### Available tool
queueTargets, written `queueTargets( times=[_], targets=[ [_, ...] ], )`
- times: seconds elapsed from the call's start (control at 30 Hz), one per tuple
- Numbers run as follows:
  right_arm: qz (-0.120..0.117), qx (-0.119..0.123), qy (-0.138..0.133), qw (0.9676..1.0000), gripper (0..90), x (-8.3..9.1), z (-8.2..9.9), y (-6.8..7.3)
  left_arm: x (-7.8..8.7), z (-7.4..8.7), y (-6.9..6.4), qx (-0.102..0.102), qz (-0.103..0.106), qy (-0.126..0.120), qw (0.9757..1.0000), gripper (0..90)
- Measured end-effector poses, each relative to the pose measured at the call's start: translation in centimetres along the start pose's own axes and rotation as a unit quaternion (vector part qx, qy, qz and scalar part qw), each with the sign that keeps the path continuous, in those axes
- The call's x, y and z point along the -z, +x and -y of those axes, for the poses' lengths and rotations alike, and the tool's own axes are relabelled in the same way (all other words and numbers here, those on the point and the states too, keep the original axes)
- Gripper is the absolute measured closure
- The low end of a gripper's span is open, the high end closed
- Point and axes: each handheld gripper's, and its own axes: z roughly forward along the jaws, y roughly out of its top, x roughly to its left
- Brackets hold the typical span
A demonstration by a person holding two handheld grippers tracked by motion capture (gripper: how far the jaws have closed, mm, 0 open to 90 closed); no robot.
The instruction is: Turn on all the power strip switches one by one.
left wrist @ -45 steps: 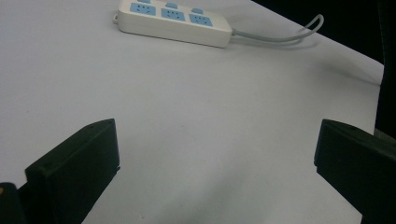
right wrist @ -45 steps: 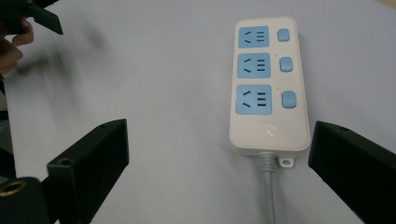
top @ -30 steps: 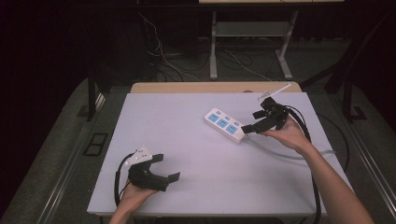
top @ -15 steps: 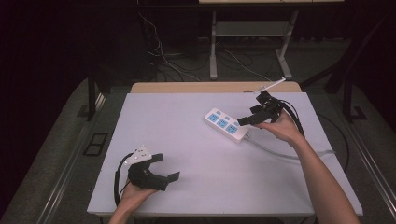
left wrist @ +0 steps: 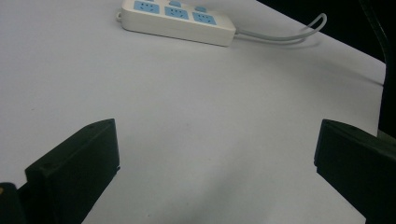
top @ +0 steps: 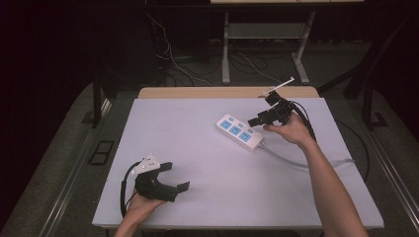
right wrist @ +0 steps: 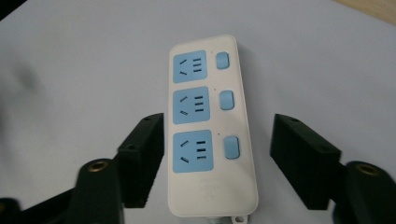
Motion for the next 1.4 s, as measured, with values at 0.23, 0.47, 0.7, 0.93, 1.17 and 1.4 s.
queueTargets(
  times=[0.23, 0.47, 0.7, 0.93, 1.17, 1.4],
  targets=[
    [-0.003, -0.01, 0.011, 0.9999, 57.3, -1.0, 0.3, -0.8, 0.1, 0.0, 0.1, 0.002, -0.001, -0.001, 1.0, 0.0],
    [-0.023, -0.027, 0.007, 0.9994, 78.6, -1.6, 0.5, -1.4, 0.1, 0.0, 0.2, 0.002, -0.001, -0.002, 1.0, 0.0],
    [-0.019, -0.017, 0.01, 0.9996, 89.8, -2.0, 0.5, -1.6, 0.1, 0.0, 0.2, 0.001, 0.002, -0.004, 1.0, 0.0],
    [-0.026, -0.017, 0.004, 0.9995, 89.8, -2.7, 0.7, -2.3, 0.1, 0.0, 0.3, 0.002, 0.002, -0.006, 1.0, 0.0],
    [-0.032, -0.017, 0.011, 0.9993, 89.8, -3.6, 1.2, -2.4, 0.1, -0.1, 0.4, 0.001, 0.001, -0.004, 1.0, 0.0],
    [-0.037, -0.017, 0.017, 0.999, 89.9, -4.5, 1.5, -2.4, 0.1, -0.1, 0.4, -0.001, 0.003, -0.004, 1.0, 0.0]
  ],
)
